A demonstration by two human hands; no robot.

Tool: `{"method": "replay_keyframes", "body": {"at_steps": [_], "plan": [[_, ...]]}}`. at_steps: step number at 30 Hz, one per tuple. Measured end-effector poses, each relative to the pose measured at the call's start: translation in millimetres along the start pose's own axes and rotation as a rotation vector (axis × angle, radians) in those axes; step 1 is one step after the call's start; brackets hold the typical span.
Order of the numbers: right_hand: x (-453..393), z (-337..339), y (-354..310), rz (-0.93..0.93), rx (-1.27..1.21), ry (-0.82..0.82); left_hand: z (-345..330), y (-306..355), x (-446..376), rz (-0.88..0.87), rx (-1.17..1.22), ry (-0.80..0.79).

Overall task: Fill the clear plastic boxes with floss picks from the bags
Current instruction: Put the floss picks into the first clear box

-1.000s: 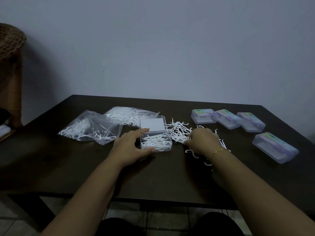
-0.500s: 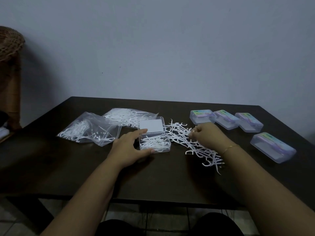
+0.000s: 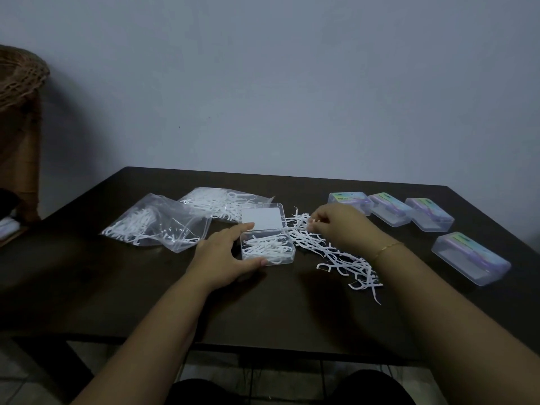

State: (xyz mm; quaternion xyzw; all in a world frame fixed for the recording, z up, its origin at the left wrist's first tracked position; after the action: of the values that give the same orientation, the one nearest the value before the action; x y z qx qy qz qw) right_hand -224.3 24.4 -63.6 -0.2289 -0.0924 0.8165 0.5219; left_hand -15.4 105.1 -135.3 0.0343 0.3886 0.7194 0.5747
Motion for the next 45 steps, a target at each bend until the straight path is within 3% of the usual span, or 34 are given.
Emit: {"method": "replay_keyframes", "body": {"at_steps": [10, 16, 23, 33, 37, 45], "plan": [[-6.7, -37.9, -45.3, 0.312, 0.47, -0.118, 0.8, -1.4, 0.6, -0.024, 0.025, 0.014], [-9.9, -27.9, -48.0, 0.336, 0.457, 0.063, 0.8, 0.0, 0.1, -0.02, -0.008, 0.003], [-14.0, -33.2, -60.3, 0.361, 0.305, -0.031, -0.3, -2.0, 0.5, 0.012, -0.001, 0.0], [-6.1, -15.7, 4.6, 0.029, 0.189, -0.017, 2.0, 4.4, -0.2, -0.011, -0.012, -0.013], [-0.8, -4.8, 39.9, -0.12, 0.175, -0.128, 0.5, 1.9, 0.0, 0.015, 0.003, -0.023], [18.9, -2.6, 51.9, -0.208, 0.209, -0.315, -0.1, -0.6, -1.0, -0.042, 0.03, -0.013]]}}
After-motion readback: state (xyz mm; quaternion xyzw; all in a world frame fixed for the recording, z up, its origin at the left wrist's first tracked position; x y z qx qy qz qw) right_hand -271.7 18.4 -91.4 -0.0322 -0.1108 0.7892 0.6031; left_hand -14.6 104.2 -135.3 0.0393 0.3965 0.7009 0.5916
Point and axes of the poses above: each hand's wrist, its own x-axis away from the middle knuckle, its own z-axis out of the back of the hand, y = z × x, the point moved 3 cm from there along -x, towards the middle knuckle, and after that the axes turned 15 degrees about y, right-handed, at the moved point
